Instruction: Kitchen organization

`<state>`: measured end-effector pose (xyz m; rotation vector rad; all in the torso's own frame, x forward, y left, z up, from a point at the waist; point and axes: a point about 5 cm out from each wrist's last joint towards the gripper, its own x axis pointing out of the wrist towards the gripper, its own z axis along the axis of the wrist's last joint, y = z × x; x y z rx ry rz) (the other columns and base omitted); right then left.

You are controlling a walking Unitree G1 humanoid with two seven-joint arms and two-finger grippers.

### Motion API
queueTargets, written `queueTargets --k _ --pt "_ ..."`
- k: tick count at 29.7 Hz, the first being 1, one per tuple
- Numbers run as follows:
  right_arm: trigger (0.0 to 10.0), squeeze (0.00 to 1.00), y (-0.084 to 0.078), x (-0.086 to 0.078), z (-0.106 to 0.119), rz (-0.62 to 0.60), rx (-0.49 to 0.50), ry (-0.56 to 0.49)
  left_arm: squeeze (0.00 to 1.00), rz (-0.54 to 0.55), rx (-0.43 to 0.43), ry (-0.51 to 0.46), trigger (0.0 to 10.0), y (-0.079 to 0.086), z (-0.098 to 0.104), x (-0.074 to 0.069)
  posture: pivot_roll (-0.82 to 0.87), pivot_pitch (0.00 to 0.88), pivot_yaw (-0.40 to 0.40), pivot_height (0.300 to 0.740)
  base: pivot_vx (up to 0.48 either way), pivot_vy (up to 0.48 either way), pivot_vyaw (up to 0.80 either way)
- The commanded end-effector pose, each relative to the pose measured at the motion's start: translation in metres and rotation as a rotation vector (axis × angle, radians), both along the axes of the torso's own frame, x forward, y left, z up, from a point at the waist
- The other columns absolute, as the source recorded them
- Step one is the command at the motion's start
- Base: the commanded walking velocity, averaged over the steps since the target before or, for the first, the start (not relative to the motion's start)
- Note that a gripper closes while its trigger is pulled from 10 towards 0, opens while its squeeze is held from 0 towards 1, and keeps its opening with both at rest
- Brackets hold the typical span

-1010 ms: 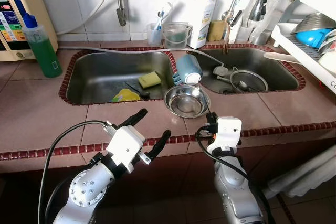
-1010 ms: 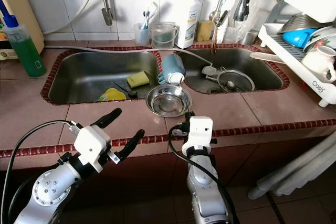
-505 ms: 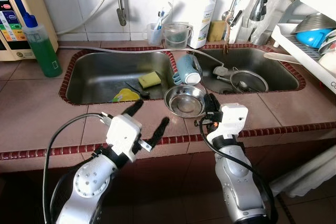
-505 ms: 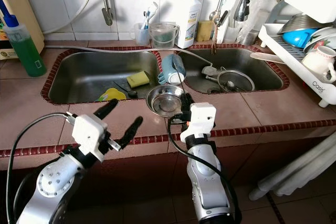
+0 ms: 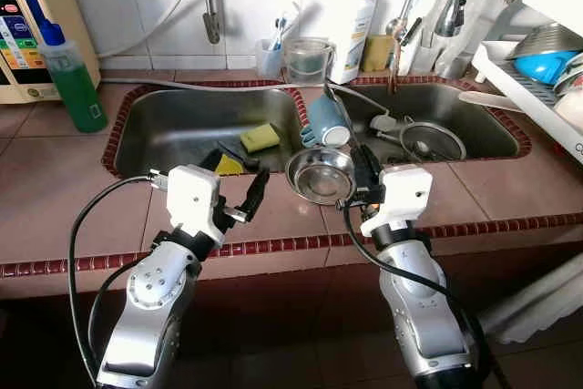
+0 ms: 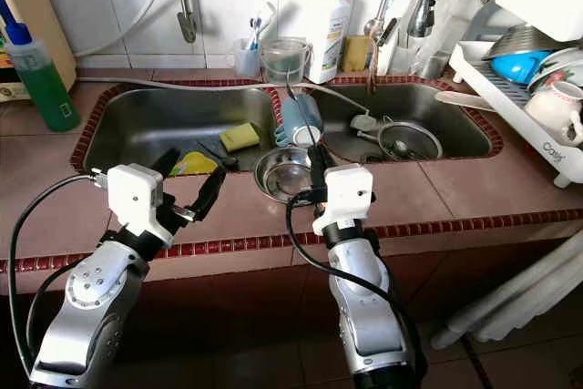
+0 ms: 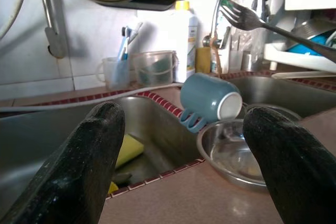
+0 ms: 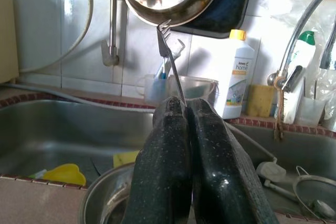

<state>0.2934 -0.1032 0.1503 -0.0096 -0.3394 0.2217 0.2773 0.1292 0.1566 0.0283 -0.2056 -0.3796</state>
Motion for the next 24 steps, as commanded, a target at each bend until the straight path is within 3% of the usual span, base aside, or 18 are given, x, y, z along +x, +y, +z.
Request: queueTargets --k 1,7,19,24 --pt "10.0 0.0 -0.0037 -0.0018 0.0061 -0.013 -0.014 -0.019 0.0 0.002 0.003 -0.003 10.0 -0.0016 0.0032 0.004 -0.09 0.0 -0.04 0.74 0.0 0.0 0.0" --pt "10.0 0.0 -0.0047 -0.0016 0.0049 -0.013 -0.036 -0.016 0.0 -0.003 0.006 -0.004 10.0 -0.0031 0.0038 0.0046 -0.1 0.0 -0.034 0.74 0.0 0.0 0.15" --pt "10.0 0.0 -0.0047 -0.0023 0.0029 -0.03 -0.045 0.002 0.0 -0.002 0.014 0.005 10.0 -0.0037 0.0052 0.0082 -0.1 0.0 -0.029 0.74 0.0 0.0 0.8" --pt "10.0 0.0 -0.0053 -0.003 0.0027 -0.027 -0.004 0.014 0.0 -0.01 0.015 0.007 10.0 -0.0054 0.0055 0.0077 -0.1 0.0 -0.027 0.74 0.055 0.0 0.58"
